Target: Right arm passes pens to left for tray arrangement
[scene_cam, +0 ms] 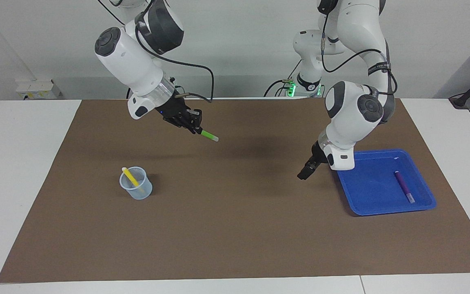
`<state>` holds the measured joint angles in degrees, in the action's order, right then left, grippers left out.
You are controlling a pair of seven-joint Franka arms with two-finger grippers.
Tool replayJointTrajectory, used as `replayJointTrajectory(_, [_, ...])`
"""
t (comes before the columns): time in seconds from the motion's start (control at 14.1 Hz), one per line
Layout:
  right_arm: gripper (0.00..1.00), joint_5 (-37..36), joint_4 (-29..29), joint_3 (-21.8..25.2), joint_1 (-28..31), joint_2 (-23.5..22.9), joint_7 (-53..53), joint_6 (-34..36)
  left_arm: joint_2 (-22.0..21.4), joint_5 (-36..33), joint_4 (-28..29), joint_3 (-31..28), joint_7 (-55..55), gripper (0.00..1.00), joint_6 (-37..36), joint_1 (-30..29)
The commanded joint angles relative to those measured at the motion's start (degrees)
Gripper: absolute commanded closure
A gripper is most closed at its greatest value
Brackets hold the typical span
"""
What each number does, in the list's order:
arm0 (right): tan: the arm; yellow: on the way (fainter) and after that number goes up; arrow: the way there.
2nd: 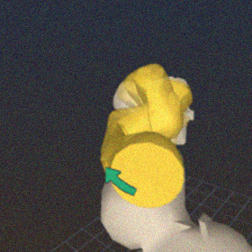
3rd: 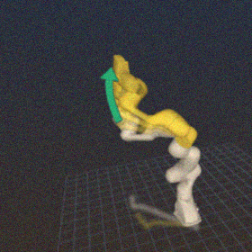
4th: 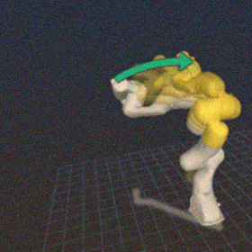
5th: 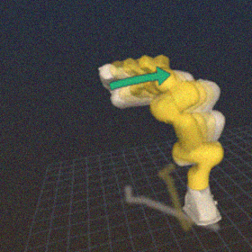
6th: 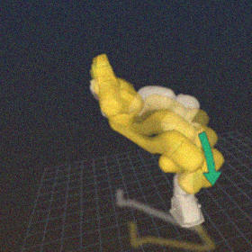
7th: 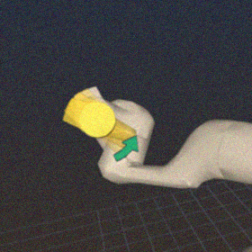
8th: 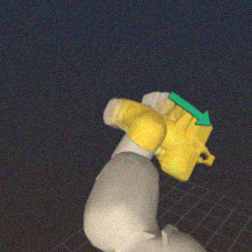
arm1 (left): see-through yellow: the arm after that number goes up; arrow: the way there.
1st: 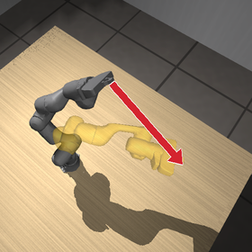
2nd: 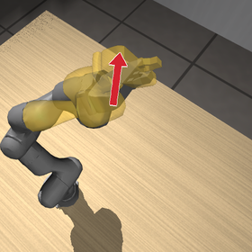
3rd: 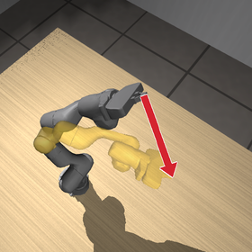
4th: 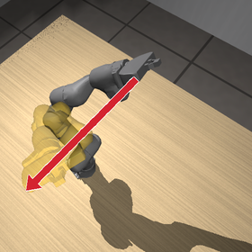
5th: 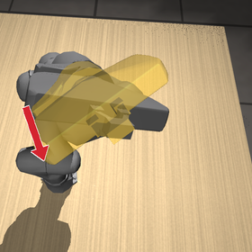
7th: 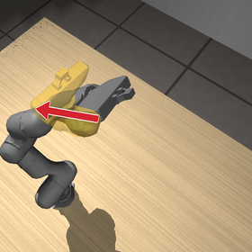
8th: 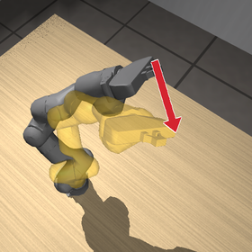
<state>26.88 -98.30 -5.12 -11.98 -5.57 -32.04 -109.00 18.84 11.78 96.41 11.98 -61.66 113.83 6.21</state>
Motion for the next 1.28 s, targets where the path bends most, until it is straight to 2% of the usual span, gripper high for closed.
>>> replayJointTrajectory(0.0, [0.94, 2.4, -1.9, -0.2, -1.7, -0.2, -3.3, -4.2, -2.5, 5.9, 1.1, -1.1, -9.1, 0.00, -0.9, 2.0])
replayJointTrajectory(0.21, [0.94, 5.5, -1.9, -0.2, -4.0, -2.1, -3.4, -5.8, -3.2, 7.6, 0.8, -0.7, -24.4, 0.00, -0.3, 4.8])
replayJointTrajectory(0.57, [0.94, 5.5, -2.6, -0.2, -5.7, -2.9, -3.4, -8.1, -5.1, 7.8, 0.9, -0.5, -39.5, 0.00, 0.2, 7.7])
replayJointTrajectory(0.92, [0.94, 5.4, -4.0, -0.2, -6.4, -2.5, -3.2, -8.8, -6.3, 7.7, 2.6, -0.5, -52.4, 0.00, 0.4, 13.6])
replayJointTrajectory(1.21, [0.94, 5.4, -4.5, -0.2, -6.4, -2.5, -2.8, -8.9, -6.5, 7.7, 2.8, -0.5, -56.1, 0.00, 0.4, 17.2])
